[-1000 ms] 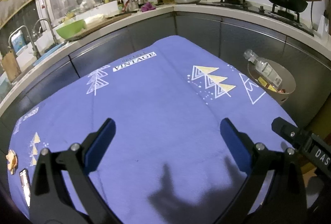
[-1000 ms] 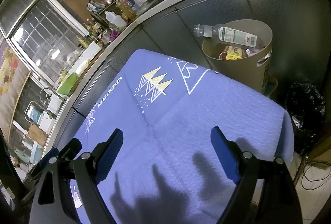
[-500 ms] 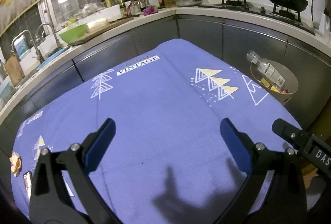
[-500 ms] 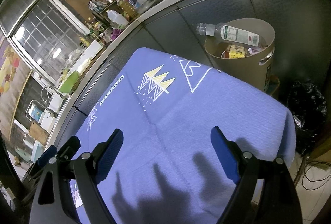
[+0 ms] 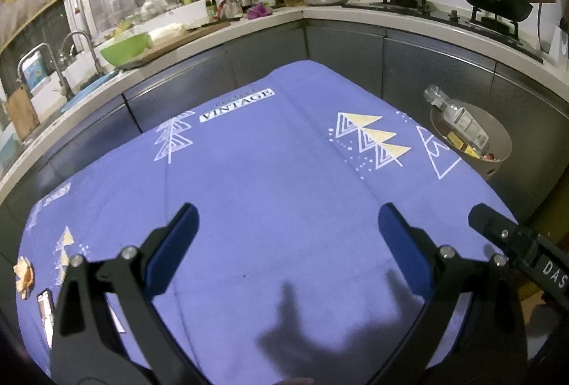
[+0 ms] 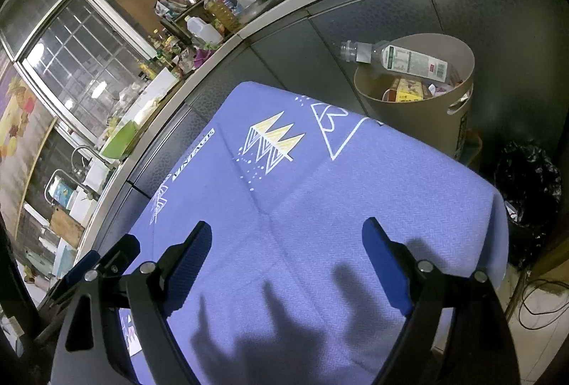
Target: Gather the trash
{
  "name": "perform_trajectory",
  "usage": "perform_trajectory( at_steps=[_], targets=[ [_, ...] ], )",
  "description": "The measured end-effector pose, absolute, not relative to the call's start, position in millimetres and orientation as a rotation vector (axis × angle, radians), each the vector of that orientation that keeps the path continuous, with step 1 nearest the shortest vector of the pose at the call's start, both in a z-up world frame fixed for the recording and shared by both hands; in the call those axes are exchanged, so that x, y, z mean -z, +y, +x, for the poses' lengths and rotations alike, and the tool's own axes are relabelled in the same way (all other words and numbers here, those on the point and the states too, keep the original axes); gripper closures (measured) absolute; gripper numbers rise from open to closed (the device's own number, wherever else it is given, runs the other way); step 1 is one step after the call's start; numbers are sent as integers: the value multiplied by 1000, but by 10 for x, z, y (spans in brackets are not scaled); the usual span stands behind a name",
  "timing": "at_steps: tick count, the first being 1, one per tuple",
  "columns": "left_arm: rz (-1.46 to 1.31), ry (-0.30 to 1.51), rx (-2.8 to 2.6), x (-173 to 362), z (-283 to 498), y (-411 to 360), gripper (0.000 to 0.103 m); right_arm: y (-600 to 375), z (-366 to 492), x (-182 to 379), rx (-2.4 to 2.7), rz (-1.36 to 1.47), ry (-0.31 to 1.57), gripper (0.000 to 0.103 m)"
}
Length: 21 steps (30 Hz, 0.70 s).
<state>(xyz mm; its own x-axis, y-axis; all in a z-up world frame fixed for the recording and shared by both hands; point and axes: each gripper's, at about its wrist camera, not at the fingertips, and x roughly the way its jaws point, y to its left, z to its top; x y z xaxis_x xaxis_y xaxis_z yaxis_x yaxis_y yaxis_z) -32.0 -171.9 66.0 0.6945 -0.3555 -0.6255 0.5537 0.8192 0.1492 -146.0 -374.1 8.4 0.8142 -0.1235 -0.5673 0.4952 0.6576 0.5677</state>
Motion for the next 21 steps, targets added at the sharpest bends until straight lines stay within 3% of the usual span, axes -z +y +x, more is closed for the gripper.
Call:
perform_trajectory(
  at_steps=[21],
  targets=[
    [355,610,504,-674,-348,-1741,6,-3747,-1427,-82,363,782,526,21]
  ],
)
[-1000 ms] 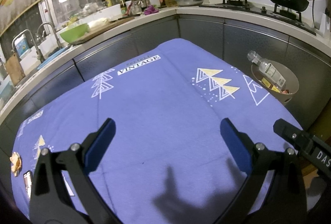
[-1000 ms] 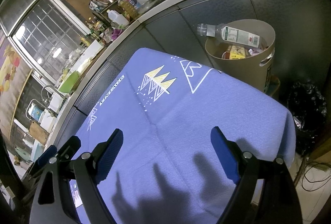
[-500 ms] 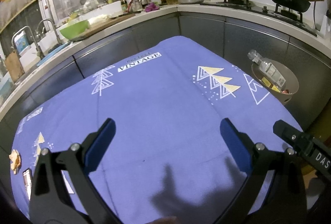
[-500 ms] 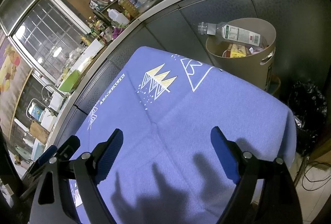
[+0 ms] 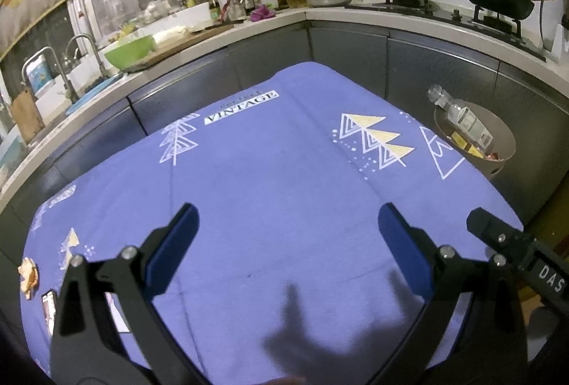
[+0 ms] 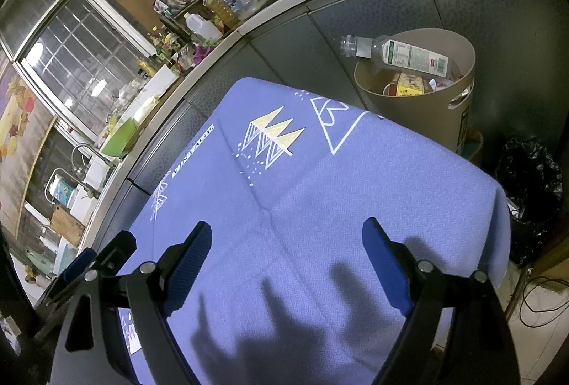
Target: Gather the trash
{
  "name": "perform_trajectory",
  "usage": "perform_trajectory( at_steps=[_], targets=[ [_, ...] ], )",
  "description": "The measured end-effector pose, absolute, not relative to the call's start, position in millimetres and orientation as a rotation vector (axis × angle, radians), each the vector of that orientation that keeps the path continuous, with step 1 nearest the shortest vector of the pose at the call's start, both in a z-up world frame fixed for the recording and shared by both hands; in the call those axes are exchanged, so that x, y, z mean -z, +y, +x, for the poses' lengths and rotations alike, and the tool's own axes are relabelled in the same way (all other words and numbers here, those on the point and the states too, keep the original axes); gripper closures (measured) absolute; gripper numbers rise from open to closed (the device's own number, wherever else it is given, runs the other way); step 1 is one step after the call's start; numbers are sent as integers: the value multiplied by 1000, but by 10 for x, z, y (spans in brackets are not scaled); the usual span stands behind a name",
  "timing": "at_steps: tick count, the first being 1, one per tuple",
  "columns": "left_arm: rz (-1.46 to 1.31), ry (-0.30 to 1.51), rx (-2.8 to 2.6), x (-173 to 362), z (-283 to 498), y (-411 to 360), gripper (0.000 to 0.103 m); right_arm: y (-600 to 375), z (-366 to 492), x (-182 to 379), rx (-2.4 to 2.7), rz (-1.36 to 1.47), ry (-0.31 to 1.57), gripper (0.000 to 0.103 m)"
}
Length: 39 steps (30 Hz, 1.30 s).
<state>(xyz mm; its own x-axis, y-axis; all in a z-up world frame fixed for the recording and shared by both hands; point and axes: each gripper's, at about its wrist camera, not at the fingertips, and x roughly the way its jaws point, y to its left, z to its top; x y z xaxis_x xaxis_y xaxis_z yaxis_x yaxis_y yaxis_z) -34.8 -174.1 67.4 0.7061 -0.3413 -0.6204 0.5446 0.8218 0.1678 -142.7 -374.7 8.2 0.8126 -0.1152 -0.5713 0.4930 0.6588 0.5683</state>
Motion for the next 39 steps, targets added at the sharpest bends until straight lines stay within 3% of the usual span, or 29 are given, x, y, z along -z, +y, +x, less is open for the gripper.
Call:
perform_trajectory(
  at_steps=[39],
  targets=[
    [354,676,469,-599,-317,-1760,6,-3748,-1403,11,358,784,539,21]
  ],
)
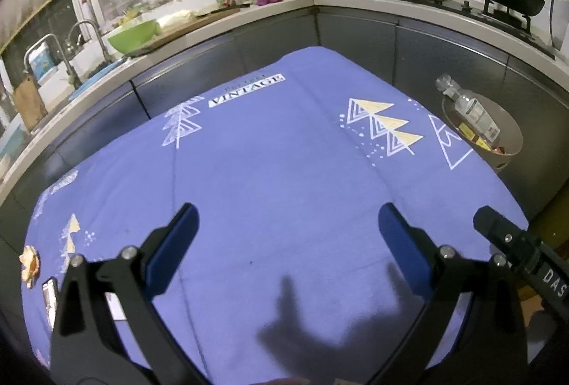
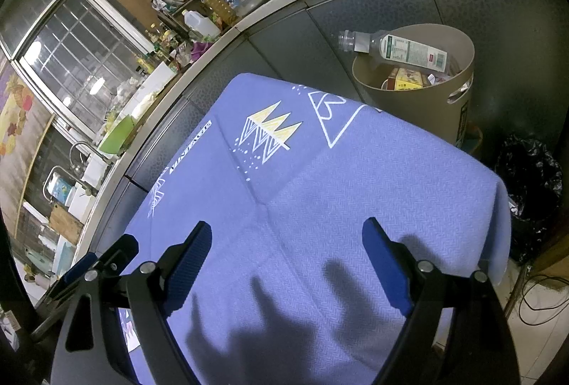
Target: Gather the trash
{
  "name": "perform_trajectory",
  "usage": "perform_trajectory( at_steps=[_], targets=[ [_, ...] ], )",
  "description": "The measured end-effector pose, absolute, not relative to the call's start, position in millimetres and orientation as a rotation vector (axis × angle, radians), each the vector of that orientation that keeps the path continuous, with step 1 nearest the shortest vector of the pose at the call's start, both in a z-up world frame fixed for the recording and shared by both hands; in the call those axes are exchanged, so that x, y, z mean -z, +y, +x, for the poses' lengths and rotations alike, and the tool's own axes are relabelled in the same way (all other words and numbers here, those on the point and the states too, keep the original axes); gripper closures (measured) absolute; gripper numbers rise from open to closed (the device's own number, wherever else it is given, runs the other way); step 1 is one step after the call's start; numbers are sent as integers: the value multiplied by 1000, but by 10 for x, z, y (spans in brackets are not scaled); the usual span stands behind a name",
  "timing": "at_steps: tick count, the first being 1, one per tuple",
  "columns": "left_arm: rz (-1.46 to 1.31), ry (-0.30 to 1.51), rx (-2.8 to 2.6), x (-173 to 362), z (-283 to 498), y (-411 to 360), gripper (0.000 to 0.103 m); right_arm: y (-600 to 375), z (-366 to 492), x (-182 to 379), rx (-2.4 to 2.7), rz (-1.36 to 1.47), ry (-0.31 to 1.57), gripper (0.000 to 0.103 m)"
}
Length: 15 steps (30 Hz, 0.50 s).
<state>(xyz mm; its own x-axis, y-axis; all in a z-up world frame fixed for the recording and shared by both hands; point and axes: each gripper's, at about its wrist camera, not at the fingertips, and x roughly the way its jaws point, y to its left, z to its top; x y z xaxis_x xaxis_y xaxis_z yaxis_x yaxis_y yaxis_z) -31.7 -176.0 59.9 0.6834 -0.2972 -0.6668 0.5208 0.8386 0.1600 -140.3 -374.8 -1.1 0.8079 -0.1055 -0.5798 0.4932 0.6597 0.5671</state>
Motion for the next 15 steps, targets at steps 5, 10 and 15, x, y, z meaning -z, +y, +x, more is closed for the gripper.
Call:
perform_trajectory(
  at_steps=[5,10,15],
  targets=[
    [353,689,475,-587,-308,-1755,6,-3750,-1405,10,358,786,541,21],
    [353,691,475,-582,-307,-1754,6,-3746,-1409,7,359,779,536,21],
    [353,697,478,-571,-297,-1761,6,-3771,-1415,-19,363,762,526,21]
  ],
)
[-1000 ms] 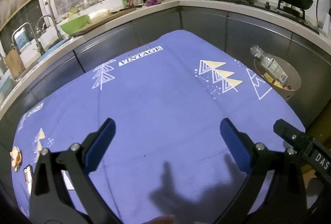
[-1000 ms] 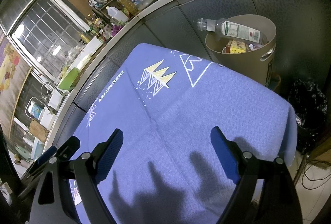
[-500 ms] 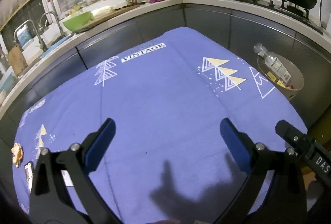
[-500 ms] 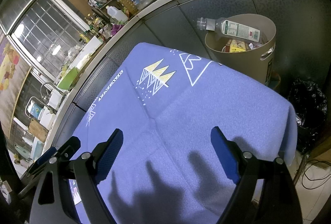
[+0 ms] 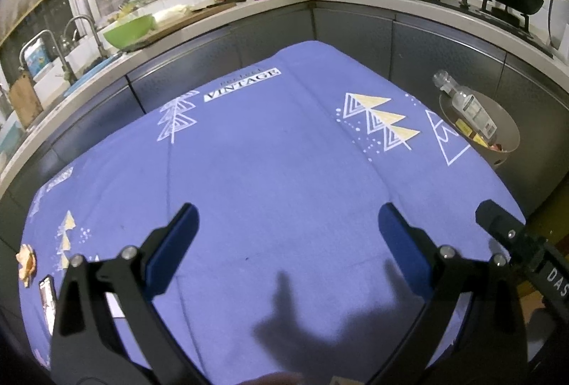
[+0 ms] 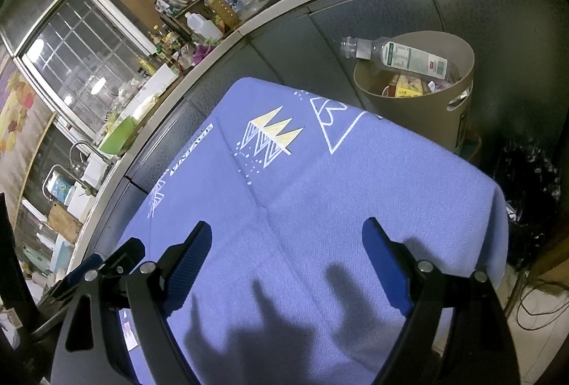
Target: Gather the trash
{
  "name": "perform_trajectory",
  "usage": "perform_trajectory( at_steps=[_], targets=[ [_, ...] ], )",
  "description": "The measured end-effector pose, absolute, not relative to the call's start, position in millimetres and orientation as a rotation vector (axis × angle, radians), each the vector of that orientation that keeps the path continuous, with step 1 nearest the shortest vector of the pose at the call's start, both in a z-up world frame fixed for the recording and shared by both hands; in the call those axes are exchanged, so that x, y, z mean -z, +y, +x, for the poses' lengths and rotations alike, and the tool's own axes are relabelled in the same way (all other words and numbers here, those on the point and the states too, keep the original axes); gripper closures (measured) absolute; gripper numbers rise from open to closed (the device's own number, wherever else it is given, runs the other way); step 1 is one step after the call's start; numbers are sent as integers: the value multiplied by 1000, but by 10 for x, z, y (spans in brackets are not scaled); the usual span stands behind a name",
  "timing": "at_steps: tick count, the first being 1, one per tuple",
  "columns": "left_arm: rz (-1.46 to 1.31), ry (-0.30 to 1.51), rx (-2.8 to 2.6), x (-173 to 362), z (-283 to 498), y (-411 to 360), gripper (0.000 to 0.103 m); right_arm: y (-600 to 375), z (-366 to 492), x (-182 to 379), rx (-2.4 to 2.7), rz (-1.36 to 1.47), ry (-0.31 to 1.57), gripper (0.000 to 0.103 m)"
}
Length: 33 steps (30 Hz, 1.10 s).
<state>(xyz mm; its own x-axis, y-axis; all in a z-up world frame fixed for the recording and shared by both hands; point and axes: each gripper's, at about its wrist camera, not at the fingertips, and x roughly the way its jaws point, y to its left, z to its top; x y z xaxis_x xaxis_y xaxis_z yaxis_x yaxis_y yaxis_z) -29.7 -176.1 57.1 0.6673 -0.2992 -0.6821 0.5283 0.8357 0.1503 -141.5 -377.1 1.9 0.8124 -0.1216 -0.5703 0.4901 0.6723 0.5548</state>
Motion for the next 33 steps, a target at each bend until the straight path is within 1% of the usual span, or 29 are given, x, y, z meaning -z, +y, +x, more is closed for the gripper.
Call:
perform_trajectory(
  at_steps=[33],
  targets=[
    [359,696,491,-543,-324,-1798,6,-3834,-1411,-88,376,757,518,21]
  ],
)
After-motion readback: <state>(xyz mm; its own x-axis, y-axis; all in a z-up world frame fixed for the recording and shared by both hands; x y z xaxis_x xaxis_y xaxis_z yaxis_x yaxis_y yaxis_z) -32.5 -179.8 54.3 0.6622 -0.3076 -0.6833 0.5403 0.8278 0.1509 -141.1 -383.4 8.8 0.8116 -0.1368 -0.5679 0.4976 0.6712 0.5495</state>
